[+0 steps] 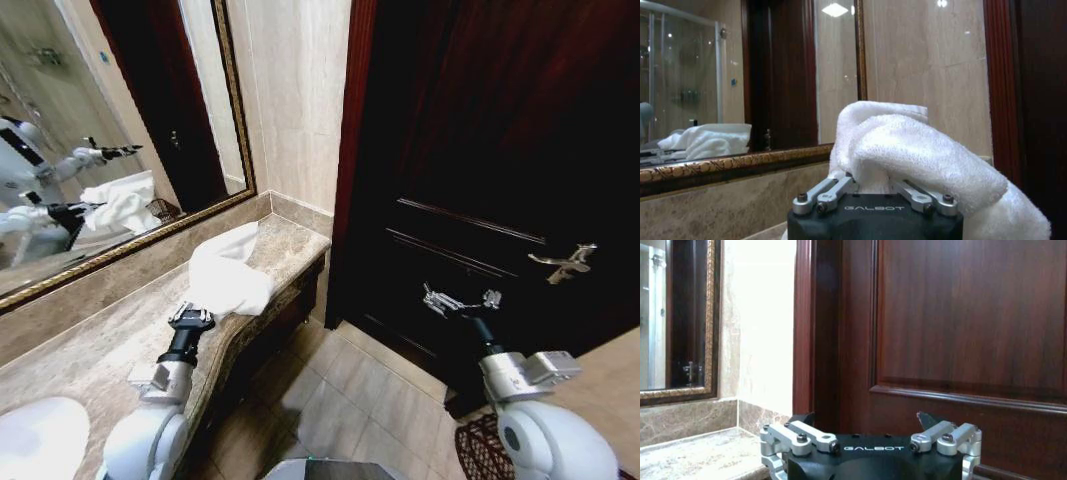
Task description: Discard the used towel into the hamper.
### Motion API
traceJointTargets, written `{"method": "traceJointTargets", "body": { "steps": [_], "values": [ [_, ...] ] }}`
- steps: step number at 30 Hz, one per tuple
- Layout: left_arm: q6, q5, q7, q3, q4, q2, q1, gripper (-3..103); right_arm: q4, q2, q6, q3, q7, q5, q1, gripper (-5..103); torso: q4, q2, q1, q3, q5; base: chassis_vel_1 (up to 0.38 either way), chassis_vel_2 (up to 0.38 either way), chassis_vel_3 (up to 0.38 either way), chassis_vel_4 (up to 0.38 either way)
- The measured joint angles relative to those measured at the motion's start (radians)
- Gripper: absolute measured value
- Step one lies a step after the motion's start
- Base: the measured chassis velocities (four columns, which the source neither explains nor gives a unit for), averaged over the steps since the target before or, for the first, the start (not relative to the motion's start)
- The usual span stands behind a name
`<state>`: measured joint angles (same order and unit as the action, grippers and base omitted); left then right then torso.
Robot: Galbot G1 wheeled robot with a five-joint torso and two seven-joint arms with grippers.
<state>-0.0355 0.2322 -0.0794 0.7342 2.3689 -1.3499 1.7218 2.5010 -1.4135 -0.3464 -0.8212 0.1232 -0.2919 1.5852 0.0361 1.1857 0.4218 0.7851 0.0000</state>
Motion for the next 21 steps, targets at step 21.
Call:
{"method": "traceJointTargets", "body": {
  "steps": [21],
  "values": [
    [-0.005, 0.03, -0.006, 0.012, 0.005, 0.009, -0.003, 12, -0.001, 0.008, -0.007, -0.015, -0.022, 0.005, 0.02, 100, 0.0002, 0.0, 0.0, 0.0, -0.0001, 0.045, -0.043, -0.043, 0.043]
  ]
}}
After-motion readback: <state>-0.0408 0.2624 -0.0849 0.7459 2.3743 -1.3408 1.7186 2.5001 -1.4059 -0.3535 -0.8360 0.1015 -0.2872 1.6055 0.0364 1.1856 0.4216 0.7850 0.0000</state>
